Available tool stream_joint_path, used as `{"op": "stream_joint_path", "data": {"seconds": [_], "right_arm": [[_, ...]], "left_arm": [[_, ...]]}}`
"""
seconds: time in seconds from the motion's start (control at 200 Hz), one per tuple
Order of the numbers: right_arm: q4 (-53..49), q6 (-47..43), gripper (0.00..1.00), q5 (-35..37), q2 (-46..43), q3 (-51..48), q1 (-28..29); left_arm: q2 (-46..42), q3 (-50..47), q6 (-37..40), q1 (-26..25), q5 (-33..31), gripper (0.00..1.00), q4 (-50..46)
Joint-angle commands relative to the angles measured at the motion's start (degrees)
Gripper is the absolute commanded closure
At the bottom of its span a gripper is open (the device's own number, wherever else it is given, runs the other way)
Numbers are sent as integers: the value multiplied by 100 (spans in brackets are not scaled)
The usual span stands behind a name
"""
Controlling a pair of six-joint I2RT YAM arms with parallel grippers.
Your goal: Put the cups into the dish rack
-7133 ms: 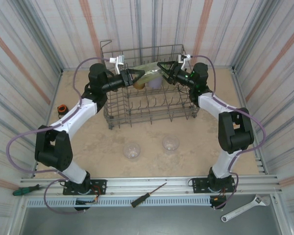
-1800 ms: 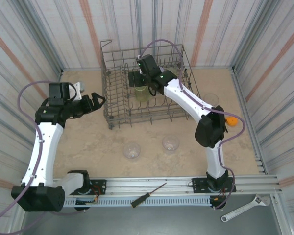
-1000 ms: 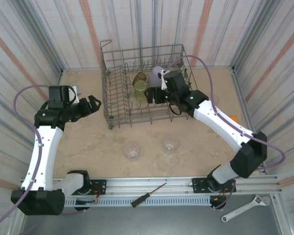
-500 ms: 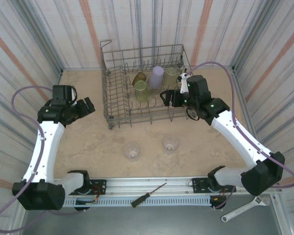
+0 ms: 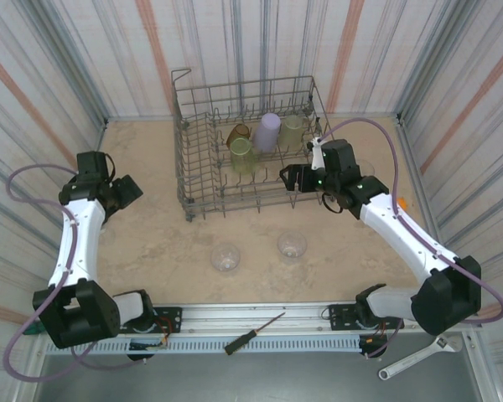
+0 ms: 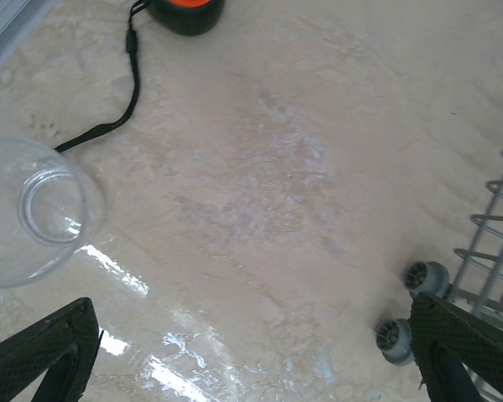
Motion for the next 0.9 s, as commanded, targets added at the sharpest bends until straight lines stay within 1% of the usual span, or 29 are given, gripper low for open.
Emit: {"op": "stream_joint_path", "data": {"seconds": [0.0,0.09,0.306,0.431,0.641,0.781,0.897], "right_arm": [[425,-197,1,30,-173,-131,-109],[547,-197,1,-35,-114,-221,-220],[816,-196,1,-154,30,-397,-372],[874,-298,1,-224,100,-452,-457],[934,-356,1,-354,81,-511,-738],[1113,-259,1,-527,91,-578,-837],[1140,-258,1,-532,102,-580,-856]], "left_arm": [[-83,-202,-202,193,-123,1,186],[-44,-267,-137,266,-208,1,279],[64,-264,55,314,-672,1,327],[72,-402,133,464,-539,1,485],[276,-601,147,872,-380,1,601],[395,-699,177,887,-443,1,807],[568,-788,138,890,-590,2,896]]}}
